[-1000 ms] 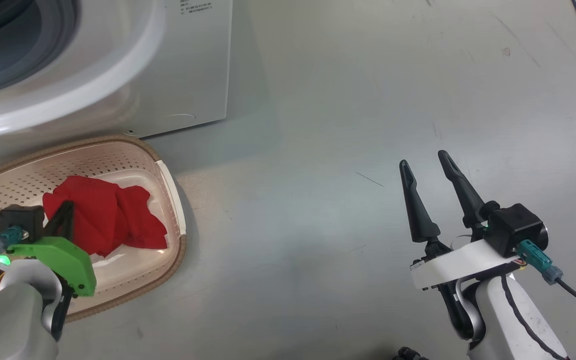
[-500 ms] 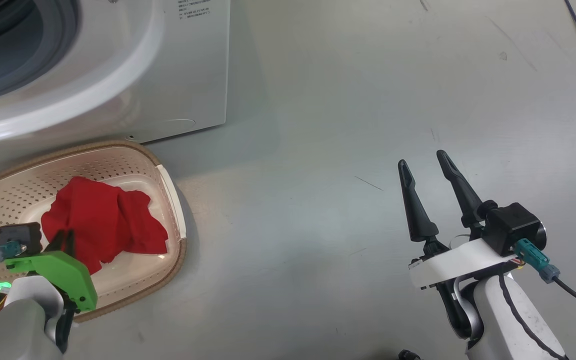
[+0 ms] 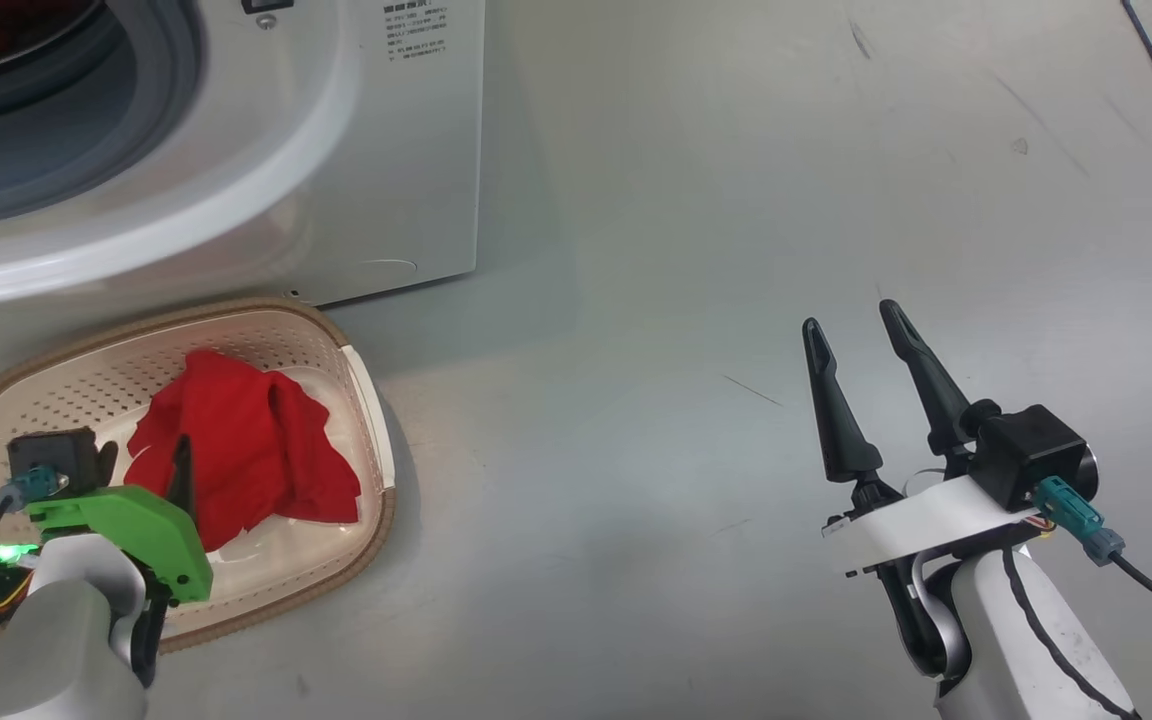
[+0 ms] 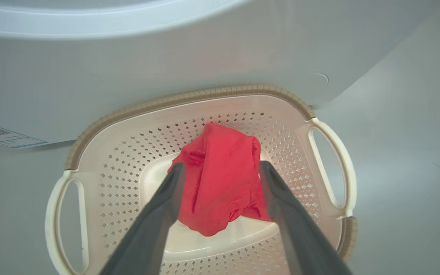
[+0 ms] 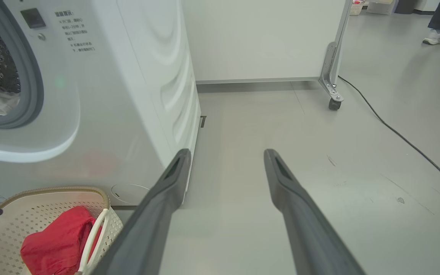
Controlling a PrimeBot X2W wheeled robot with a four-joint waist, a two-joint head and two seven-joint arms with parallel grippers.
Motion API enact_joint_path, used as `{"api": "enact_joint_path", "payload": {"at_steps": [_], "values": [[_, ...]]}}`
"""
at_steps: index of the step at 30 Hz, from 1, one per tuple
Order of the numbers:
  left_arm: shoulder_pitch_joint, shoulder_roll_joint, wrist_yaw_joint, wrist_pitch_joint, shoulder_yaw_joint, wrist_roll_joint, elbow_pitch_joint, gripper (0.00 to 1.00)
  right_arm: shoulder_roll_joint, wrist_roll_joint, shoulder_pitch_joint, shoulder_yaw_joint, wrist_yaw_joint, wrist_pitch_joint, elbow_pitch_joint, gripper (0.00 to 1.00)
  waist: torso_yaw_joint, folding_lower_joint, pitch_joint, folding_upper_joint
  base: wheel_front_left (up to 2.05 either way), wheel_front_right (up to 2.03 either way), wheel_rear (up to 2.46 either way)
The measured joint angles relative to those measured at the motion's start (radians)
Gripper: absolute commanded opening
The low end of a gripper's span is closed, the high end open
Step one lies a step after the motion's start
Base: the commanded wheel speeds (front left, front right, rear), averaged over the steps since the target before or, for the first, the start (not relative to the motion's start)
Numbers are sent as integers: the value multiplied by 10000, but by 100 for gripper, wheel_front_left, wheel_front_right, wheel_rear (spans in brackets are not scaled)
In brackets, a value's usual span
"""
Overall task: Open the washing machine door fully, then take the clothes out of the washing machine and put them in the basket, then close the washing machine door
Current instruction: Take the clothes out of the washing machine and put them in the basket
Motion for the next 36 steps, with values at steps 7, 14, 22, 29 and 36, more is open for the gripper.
{"api": "enact_joint_path", "payload": {"at_steps": [7,14,22,29,36], "values": [[-128,-205,-88,-717,-155,13,-86,100,0,0,2,-199,-84,0,25,100,213,0,-299,0,0,0,0],[-176,-483,-174,-1095,-288,27,-460,100,-2,0,13,-468,-84,0,81,100,562,0,-822,0,0,0,0],[-172,-846,-222,-1177,-462,196,-1189,100,-132,0,240,-761,-82,0,128,100,1110,0,-1520,0,0,0,0],[-59,-953,-234,-1177,-263,201,-2406,100,-161,-2,548,-830,-69,0,171,100,1623,0,-2134,0,0,0,0],[572,-953,-236,-1177,-23,209,-3434,100,-165,-2,873,-888,-59,0,190,100,2055,0,-2696,0,0,0,0]]}}
